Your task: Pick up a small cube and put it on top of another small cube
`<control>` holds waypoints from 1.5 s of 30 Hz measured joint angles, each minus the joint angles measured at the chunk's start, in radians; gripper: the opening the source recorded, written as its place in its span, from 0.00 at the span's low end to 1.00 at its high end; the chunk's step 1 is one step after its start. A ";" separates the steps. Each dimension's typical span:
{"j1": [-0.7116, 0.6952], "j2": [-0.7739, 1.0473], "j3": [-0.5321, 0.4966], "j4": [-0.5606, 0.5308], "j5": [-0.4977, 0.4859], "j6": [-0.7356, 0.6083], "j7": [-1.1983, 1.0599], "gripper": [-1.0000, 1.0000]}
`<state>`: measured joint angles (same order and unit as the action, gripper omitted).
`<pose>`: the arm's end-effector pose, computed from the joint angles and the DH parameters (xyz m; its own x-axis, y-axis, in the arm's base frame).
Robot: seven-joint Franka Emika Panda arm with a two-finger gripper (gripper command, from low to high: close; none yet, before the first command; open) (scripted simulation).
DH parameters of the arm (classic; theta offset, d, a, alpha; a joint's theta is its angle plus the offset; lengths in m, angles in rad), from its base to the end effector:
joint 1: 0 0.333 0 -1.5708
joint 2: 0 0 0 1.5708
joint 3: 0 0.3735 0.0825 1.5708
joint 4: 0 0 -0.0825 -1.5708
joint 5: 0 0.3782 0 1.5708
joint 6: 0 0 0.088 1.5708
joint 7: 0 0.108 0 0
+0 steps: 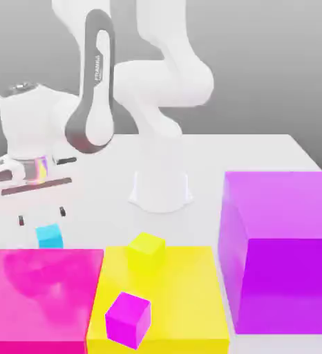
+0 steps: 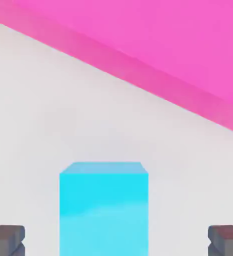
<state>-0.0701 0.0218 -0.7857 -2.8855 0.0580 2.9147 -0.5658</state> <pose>0.2245 -0.2658 0.2508 0.9406 -0.3393 0.0112 -0.3394 -0.9406 0.0090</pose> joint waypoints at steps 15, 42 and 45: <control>-0.356 0.229 0.511 0.070 0.637 0.129 -0.469 0.50; -0.111 -0.006 0.094 -0.002 -0.024 -0.004 0.017 0.00; -0.134 -0.047 0.093 -0.017 -0.126 -0.029 0.093 0.00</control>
<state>-0.2040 -0.0255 -0.6928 -2.9022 -0.0675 2.8859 -0.4732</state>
